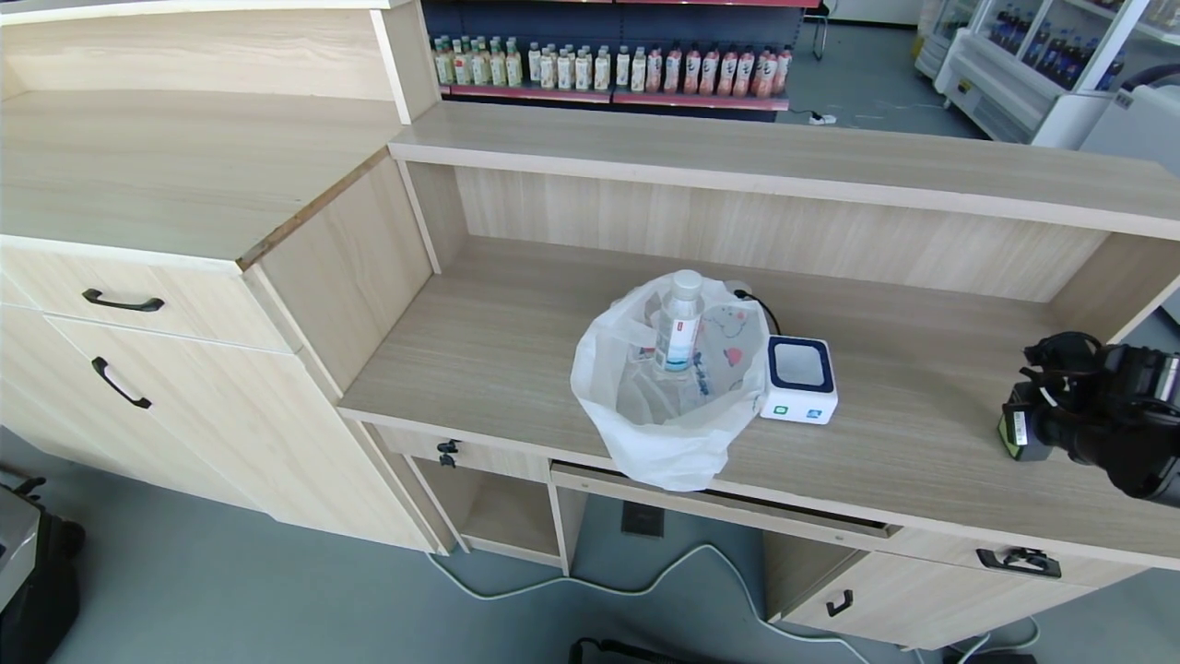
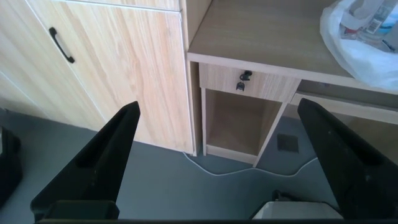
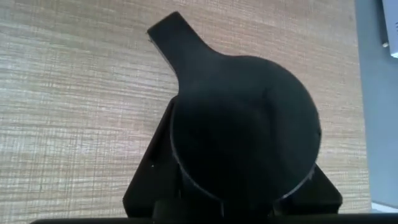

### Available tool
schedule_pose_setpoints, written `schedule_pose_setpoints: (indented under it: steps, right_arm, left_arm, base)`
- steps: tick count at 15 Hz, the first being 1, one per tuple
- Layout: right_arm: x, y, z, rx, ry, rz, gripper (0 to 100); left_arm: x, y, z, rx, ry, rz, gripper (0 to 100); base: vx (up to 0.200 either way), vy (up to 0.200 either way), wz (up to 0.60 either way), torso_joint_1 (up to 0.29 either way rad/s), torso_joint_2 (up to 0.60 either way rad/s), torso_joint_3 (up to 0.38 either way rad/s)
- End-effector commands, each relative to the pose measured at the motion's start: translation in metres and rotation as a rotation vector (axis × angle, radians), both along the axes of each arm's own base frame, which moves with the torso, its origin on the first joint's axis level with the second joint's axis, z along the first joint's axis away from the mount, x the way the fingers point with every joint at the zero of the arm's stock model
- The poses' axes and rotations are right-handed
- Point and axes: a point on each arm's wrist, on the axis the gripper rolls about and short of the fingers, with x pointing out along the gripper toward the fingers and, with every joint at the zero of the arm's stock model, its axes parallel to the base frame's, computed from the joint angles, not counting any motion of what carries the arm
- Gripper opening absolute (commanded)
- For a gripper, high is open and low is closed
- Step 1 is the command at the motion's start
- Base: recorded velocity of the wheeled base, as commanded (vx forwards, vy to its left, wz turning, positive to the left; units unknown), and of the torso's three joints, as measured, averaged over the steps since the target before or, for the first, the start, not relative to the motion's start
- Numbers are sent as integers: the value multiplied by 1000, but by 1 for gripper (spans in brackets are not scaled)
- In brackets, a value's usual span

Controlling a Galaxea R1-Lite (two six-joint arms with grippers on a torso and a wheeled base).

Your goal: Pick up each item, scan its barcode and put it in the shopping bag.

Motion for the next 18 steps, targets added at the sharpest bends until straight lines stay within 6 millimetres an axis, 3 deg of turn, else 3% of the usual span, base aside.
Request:
schedule_pose_setpoints:
  steps: [1,4,6,7,8,9,10,11,14,16,18]
  right_arm:
    - [6,3,-2,-5,-2,15,0]
    - [3,5,19,-83,-26,34,0]
    - [-32,14,98,-275,-133,45,0]
    - [-68,23,136,-399,-173,40,0]
    - [-94,31,152,-489,-179,38,0]
    - [-141,51,163,-618,-174,86,0]
    - [-167,69,160,-679,-198,190,0]
    - [-180,89,158,-725,-235,346,0]
    - [-187,141,170,-1146,-351,726,0]
    - [-191,168,184,-1547,-497,789,0]
    - [-196,200,189,-1802,-709,843,0]
  left_arm:
    - [0,0,0,0,-1,4,100]
    - [0,0,0,0,-1,1,100]
    - [0,0,0,0,-1,1,100]
    - [0,0,0,0,-1,1,100]
    - [0,0,0,0,-1,1,100]
    - [0,0,0,0,-1,1,100]
    - [0,0,0,0,-1,1,100]
    - [0,0,0,0,-1,1,100]
    - [0,0,0,0,-1,1,100]
    - [0,0,0,0,-1,1,100]
    - [0,0,0,0,-1,1,100]
  base:
    - [0,0,0,0,0,0]
    - [0,0,0,0,0,0]
    - [0,0,0,0,0,0]
    - [0,0,0,0,0,0]
    - [0,0,0,0,0,0]
    - [0,0,0,0,0,0]
    - [0,0,0,0,0,0]
    - [0,0,0,0,0,0]
    - [0,0,0,0,0,0]
    - [0,0,0,0,0,0]
    - [0,0,0,0,0,0]
